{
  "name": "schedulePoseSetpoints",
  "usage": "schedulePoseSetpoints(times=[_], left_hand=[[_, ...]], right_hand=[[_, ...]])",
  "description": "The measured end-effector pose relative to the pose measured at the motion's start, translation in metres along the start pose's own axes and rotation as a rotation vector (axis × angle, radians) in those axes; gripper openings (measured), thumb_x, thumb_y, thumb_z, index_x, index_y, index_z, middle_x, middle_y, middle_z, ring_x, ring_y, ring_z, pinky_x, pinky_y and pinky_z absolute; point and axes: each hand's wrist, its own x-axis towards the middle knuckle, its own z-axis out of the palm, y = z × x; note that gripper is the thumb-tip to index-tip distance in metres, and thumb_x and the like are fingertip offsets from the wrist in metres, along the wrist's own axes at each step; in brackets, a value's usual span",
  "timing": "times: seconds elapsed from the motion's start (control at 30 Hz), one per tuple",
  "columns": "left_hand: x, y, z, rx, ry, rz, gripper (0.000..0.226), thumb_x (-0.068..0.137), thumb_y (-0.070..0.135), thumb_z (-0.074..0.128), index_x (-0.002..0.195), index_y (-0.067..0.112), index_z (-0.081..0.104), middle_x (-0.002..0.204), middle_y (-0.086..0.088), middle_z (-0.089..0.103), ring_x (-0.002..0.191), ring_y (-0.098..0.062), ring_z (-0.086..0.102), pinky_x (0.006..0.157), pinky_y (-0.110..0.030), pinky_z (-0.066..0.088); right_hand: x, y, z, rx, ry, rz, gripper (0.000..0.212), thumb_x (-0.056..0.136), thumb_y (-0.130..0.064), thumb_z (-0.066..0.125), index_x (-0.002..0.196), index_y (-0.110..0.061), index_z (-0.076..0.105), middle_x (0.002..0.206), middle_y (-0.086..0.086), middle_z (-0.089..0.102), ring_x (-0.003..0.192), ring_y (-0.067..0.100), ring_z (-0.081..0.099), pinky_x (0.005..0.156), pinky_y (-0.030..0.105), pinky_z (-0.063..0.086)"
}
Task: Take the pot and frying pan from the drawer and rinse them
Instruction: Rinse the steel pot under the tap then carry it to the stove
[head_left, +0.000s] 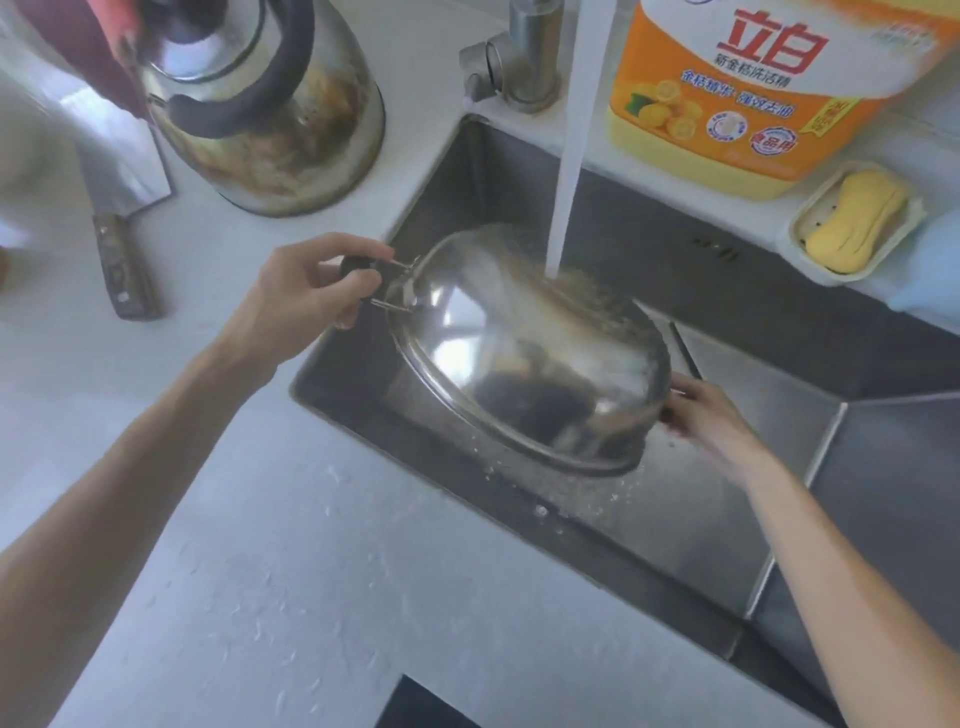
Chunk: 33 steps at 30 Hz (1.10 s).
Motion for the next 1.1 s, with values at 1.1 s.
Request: schedulePoseSetpoints(times=[1.1], left_hand=[[-0.017,0.012,0.017,0.146,-0.027,0.241,0.01,0.079,0.024,0.063,0.081,0.034,0.063,0.062,0.005,0.058,0.052,-0.002,0.049,0.06,-0.017,0.041]], right_hand=[[0.007,0.01,-0.001,-0.175,0.079,-0.1,0.03,0.084,0.006,0.048,0.073,-0.019,0.058,0.048,-0.016,0.056,0.044,-0.005,0.043,0.051,0.017,0.031]])
